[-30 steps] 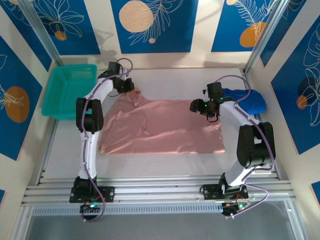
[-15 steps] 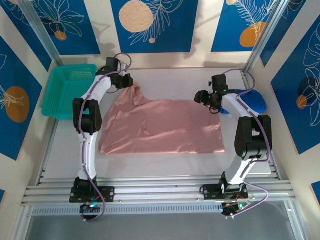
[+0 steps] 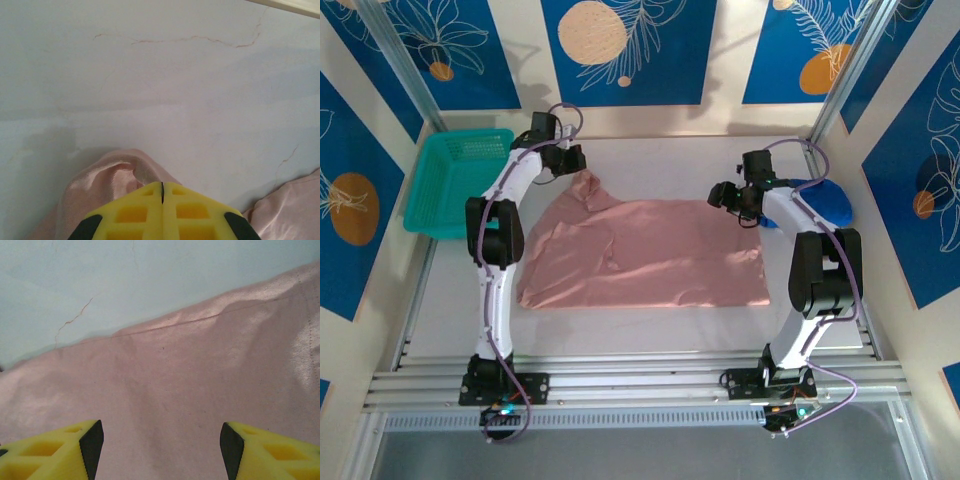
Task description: Fold the inside-out t-shirt
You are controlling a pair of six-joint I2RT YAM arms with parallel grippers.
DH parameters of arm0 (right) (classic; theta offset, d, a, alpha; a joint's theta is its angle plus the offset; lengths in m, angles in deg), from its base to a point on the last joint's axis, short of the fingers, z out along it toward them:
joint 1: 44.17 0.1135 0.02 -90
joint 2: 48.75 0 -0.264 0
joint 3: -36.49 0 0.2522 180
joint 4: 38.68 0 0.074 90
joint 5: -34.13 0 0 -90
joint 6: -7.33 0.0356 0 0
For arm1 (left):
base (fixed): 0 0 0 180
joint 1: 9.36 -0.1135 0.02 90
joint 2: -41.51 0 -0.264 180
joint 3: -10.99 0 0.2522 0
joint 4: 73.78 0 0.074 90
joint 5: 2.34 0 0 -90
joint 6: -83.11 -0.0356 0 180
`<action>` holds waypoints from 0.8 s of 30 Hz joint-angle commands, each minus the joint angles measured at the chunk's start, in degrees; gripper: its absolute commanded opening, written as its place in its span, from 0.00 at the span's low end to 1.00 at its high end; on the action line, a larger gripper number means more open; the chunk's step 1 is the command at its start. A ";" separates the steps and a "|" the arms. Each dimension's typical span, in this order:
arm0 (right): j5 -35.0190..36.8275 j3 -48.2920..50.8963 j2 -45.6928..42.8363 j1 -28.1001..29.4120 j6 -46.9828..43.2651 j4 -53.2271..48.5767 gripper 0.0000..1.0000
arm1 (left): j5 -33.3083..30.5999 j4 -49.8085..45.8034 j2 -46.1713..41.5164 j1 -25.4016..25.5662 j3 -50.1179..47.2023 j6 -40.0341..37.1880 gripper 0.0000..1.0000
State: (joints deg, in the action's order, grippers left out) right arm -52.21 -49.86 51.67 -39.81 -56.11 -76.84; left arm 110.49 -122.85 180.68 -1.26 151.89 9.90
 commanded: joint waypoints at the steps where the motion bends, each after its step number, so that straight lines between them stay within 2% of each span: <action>1: -1.25 0.48 0.06 -0.42 0.76 0.28 0.65 | -0.43 -1.53 1.53 -0.45 2.32 -0.84 0.00; 6: -1.98 -0.19 0.19 -0.80 1.74 1.17 0.65 | -0.42 -2.26 0.56 -0.55 2.00 -0.33 0.00; 10: -2.37 -2.53 2.10 -2.72 5.88 2.08 0.65 | 0.35 1.69 -3.13 -0.46 -3.21 1.62 0.00; 16: 4.87 -11.80 10.36 -3.97 6.85 -3.06 0.63 | -0.02 5.24 -8.02 -0.41 -10.44 3.24 0.00; 24: 12.54 -25.10 22.15 -4.67 3.36 -12.23 0.59 | -0.86 9.99 -13.60 -0.28 -19.77 4.30 0.00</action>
State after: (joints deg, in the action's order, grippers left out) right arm -43.86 -71.09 71.30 -44.09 -51.21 -83.16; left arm 109.93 -115.81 170.43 -1.26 133.79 13.33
